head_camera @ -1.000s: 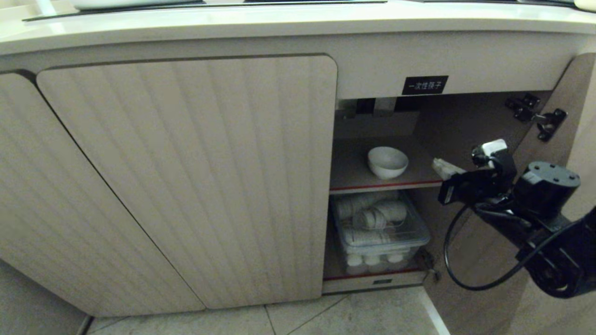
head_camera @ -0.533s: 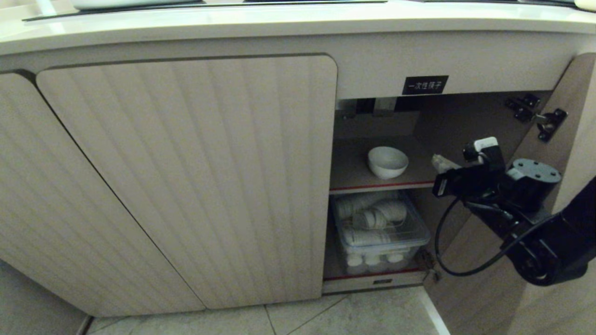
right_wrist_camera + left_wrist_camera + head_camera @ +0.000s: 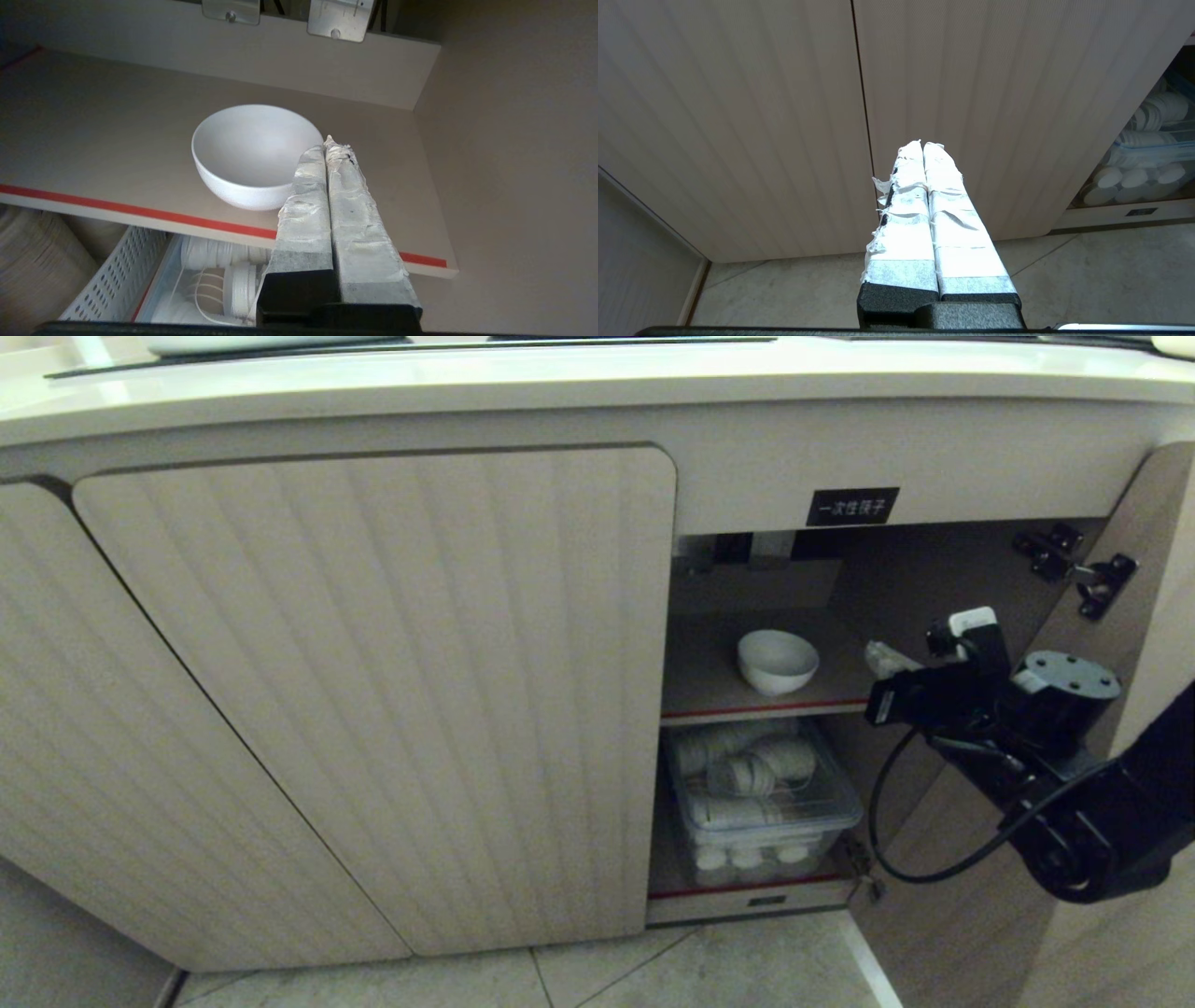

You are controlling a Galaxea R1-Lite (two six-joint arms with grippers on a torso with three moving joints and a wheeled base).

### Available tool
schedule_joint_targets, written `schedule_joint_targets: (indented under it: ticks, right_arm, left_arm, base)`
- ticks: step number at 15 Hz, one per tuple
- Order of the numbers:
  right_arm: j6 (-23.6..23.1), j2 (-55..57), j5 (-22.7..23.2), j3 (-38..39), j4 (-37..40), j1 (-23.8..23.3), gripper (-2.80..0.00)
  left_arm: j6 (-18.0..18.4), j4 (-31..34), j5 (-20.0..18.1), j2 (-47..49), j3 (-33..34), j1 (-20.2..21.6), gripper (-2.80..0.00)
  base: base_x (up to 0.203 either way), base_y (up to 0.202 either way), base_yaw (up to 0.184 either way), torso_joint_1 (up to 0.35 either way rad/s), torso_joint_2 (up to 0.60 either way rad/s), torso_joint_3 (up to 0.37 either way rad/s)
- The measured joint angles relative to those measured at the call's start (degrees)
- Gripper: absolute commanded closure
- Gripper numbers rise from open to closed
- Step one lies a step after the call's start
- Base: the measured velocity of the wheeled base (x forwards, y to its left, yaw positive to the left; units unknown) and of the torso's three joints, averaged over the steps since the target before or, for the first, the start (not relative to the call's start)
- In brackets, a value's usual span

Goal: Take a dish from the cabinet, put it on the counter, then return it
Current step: Take the bowl from the cabinet

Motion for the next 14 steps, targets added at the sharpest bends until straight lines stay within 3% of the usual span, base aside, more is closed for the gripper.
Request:
schedule_joint_targets:
  ticks: [1,3,7,14]
  right_arm:
    - [-0.01,0.03,0.05,-0.20,0.02,0.00,-2.80]
    - [0.04,0.09,-0.49,-0.61,0.05,0.00,-2.80]
    - [0.16,0.66,-7.06,-2.05,0.59,0.90,-2.80]
    - [2.02,0.89,-7.68,-3.70,0.80,1.74,-2.80]
  left_arm:
    - [0.00,0.00,0.00,0.00,0.00,0.00,0.00]
    - [0.00,0.00,-0.02,0.00,0.00,0.00,0.00]
    - [0.00,0.00,0.00,0.00,0.00,0.00,0.00]
    - [0.00,0.00,0.00,0.00,0.02,0.00,0.00]
  base:
    - [0.000,0.000,0.000,0.000,0.00,0.000]
    - [0.000,0.000,0.000,0.000,0.00,0.000]
    - [0.000,0.000,0.000,0.000,0.00,0.000]
    - [0.000,0.000,0.000,0.000,0.00,0.000]
